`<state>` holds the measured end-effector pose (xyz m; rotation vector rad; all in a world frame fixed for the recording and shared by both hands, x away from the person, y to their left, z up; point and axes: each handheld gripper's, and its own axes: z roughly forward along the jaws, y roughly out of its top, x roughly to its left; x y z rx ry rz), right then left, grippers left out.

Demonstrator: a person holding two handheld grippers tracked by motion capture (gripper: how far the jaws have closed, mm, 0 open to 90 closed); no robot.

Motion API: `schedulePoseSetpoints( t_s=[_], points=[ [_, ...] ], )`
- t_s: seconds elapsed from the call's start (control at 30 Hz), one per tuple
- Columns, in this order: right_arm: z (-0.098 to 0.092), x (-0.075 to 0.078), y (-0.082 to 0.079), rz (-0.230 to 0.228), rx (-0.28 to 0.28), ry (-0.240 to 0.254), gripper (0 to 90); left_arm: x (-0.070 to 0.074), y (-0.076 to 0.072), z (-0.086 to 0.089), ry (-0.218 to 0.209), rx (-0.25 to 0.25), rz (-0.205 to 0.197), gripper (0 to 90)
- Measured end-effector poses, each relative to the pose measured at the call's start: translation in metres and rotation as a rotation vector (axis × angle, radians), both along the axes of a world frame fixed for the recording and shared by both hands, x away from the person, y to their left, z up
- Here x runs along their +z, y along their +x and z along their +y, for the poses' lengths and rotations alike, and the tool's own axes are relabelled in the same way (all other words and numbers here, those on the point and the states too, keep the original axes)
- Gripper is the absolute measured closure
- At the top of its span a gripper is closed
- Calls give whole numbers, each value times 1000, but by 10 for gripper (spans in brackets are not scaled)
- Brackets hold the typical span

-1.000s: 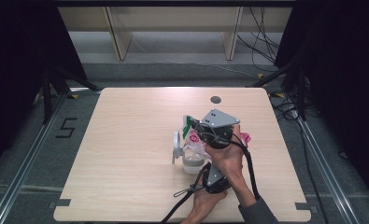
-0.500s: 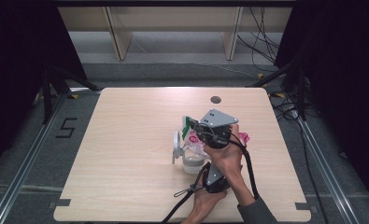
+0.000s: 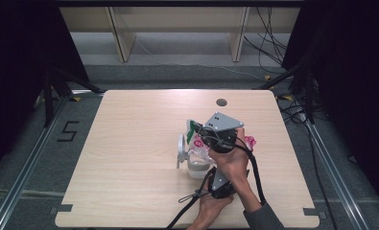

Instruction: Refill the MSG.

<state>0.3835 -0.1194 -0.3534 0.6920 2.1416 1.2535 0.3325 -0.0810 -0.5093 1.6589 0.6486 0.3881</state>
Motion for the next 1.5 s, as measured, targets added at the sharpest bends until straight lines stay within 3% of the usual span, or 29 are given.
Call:
schedulePoseSetpoints(
  t_s=[0.03, 0.07, 0.1, 0.2, 0.23, 0.43, 0.5, 0.63, 0.67, 0.7, 0.73, 0.77, 0.83, 1.0, 1.1, 1.23, 1.27, 1.3, 1.33, 1.43, 1.5],
  points=[
    [1, -1, -2, 33, -7, 10, 900, 0, 0, 0, -1, -2, 1, 750],
    [1, -1, -2, 33, -7, 10, 900, 0, 0, 0, -1, -2, 1, 750],
    [0, 0, -1, 6, -4, 6, 899, 0, 0, 0, -4, -5, 2, 750],
    [0, 1, -2, 16, 5, 11, 900, 1, -1, 1, -5, -7, 2, 750],
    [-1, 1, 0, -9, 4, 3, 899, 0, -1, 1, -1, -6, 0, 750],
    [0, 1, -1, -5, 8, 3, 899, 0, 0, 1, -5, -7, 1, 750],
    [1, 0, -1, -9, 9, -8, 899, 0, -1, -2, -46, 10, 9, 750],
    [2, 1, -1, -20, 18, -19, 899, 1, -1, 0, -46, 5, 9, 750],
    [2, 1, -1, -30, 18, -16, 899, 1, 0, 2, -11, -9, 6, 750],
    [3, 1, -3, -8, 14, -5, 899, 1, 0, 1, -12, -9, 6, 750],
    [1, 1, -1, -39, 15, -26, 899, 0, -1, -1, -40, 4, 10, 750],
    [3, -1, -1, -5, 11, -13, 899, 0, -1, -1, -54, -3, 17, 748],
    [2, -1, -1, 0, 10, -9, 899, 0, -1, 1, -8, -5, 5, 749],
    [2, 0, -2, 3, 3, 2, 899, 0, -1, 1, -10, -4, 4, 749],
    [2, 0, -1, -18, 14, -12, 899, 1, -1, 1, -13, -9, 6, 750],
    [2, 0, -3, 7, 4, 3, 899, 0, -1, 1, -2, -6, 3, 750],
    [3, 0, -4, 29, 3, 12, 899, 0, -1, 0, -39, 4, 11, 749],
    [3, 0, -4, 29, 5, 13, 899, 0, -1, 1, -10, -7, 5, 749],
    [1, 1, -2, -3, 9, -1, 899, 1, -1, 2, -4, -9, 7, 750],
    [2, 1, -1, -4, 12, 3, 899, 0, -1, 1, -5, -7, 4, 749],
    [2, 1, -2, 22, 21, 4, 899, 0, -1, 1, -11, -7, 6, 750]
  ],
)
